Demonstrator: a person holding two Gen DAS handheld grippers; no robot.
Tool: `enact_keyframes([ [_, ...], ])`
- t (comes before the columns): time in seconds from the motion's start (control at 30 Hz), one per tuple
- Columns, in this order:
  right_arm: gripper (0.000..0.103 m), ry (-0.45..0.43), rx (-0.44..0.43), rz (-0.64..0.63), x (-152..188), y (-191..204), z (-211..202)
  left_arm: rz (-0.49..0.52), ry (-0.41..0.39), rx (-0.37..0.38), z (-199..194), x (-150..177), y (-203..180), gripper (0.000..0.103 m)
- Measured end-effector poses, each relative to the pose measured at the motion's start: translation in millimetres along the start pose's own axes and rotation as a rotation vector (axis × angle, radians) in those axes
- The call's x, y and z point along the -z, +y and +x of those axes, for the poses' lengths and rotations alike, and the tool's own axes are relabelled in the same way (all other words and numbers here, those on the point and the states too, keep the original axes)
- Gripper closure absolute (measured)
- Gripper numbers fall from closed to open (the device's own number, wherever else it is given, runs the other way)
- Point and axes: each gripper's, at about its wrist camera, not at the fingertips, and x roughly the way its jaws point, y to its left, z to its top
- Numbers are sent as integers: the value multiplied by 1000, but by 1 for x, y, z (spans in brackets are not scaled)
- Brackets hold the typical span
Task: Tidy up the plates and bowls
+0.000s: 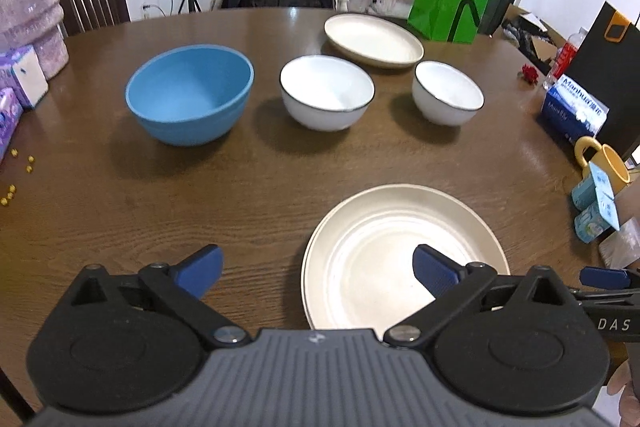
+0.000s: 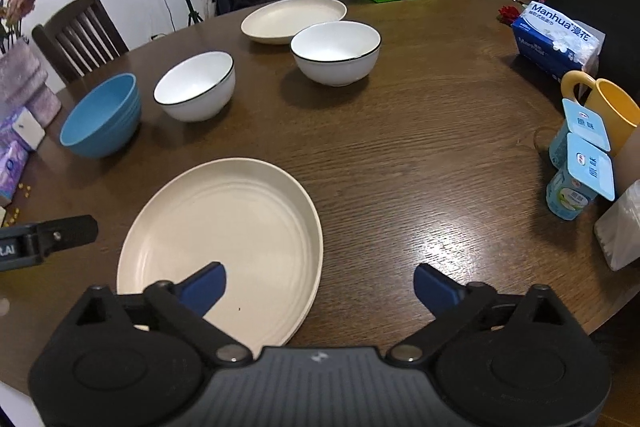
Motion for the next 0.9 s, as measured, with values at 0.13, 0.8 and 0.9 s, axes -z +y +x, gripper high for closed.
enact_keyframes([
  [0.13,0,-16,9,4,-1,-4,-11,9,-35,-2,-15,-2,-7,0],
  [0.8,0,-162,-36,-40,-39,-22,-86,-9,-208,8,-96,-35,-43,0],
  [0.9,0,-174,-40,-44,-45,-23,-91,-11,-217,6,-102,-44,-45,0],
])
